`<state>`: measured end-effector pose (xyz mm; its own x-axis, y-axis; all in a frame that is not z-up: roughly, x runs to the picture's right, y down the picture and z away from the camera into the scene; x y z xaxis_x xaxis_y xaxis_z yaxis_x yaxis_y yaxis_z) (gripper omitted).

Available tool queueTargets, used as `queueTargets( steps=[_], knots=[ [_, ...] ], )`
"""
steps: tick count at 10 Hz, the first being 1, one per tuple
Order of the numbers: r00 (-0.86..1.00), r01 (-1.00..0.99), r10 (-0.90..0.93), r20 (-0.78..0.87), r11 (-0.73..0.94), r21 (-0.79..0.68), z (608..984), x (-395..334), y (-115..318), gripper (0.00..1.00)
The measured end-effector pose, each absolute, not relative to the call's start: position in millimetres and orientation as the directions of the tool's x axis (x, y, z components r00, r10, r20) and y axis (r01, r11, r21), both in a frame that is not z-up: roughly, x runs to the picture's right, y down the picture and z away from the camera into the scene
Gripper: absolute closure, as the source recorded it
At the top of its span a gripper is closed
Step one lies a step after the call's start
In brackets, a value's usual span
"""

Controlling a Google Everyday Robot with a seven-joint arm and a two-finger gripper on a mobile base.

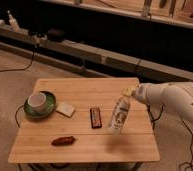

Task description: Stand the bottle upright

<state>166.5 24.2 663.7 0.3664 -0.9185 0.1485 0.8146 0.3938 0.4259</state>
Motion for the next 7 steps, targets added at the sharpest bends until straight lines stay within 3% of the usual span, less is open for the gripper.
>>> queueTargets(
  steps=[4, 7],
  knots=[
    [0.371, 0.806, -0.920, 0.125, 0.386, 0.448, 664.3, 165.3, 21.1, 1.00],
    [0.364, 0.771, -0.930, 0.038, 0.324, 0.548, 660.1, 160.2, 17.1, 1.00]
  ],
)
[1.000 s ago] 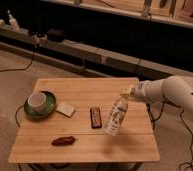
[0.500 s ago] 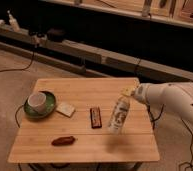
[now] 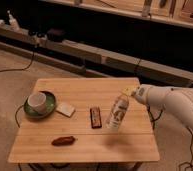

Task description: Stand the bottle upright

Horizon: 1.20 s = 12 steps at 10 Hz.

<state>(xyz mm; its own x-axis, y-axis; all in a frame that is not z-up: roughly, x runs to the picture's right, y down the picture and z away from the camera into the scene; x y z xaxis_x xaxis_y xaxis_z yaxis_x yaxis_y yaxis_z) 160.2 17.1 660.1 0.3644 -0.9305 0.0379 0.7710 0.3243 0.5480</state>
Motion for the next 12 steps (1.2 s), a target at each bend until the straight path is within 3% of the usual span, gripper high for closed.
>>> queueTargets(
  steps=[4, 8, 12],
  knots=[
    [0.352, 0.696, -0.936, 0.021, 0.277, 0.663, 655, 154, 33, 1.00],
    [0.348, 0.697, -0.938, 0.012, 0.267, 0.665, 655, 154, 34, 1.00],
    [0.261, 0.773, -0.957, -0.127, 0.128, 0.621, 655, 149, 50, 1.00]
  ],
)
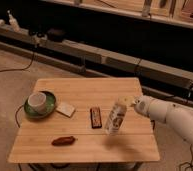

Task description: Stand the bottle upright

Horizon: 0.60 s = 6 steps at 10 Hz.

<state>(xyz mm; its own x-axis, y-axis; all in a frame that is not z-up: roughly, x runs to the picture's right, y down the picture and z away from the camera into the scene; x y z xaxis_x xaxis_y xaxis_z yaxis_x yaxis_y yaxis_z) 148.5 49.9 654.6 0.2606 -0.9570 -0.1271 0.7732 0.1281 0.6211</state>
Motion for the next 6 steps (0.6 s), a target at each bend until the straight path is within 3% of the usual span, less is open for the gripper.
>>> queueTargets(
  steps=[6],
  knots=[
    [0.159, 0.831, -0.958, -0.239, -0.001, 0.557, 652, 138, 72, 1.00]
  ],
)
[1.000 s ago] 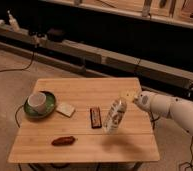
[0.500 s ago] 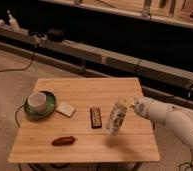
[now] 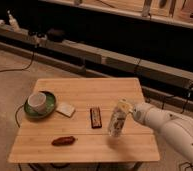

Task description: Stand the bottle upright

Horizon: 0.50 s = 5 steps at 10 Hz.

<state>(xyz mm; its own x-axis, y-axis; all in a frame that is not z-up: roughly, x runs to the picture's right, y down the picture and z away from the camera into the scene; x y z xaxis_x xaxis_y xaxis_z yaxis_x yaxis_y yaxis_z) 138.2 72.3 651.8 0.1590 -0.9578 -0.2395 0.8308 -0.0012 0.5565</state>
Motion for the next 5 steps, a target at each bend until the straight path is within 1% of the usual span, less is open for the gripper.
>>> queueTargets(
  steps=[5],
  knots=[
    [0.121, 0.865, -0.963, -0.242, -0.018, 0.502, 664, 153, 85, 1.00]
  ],
)
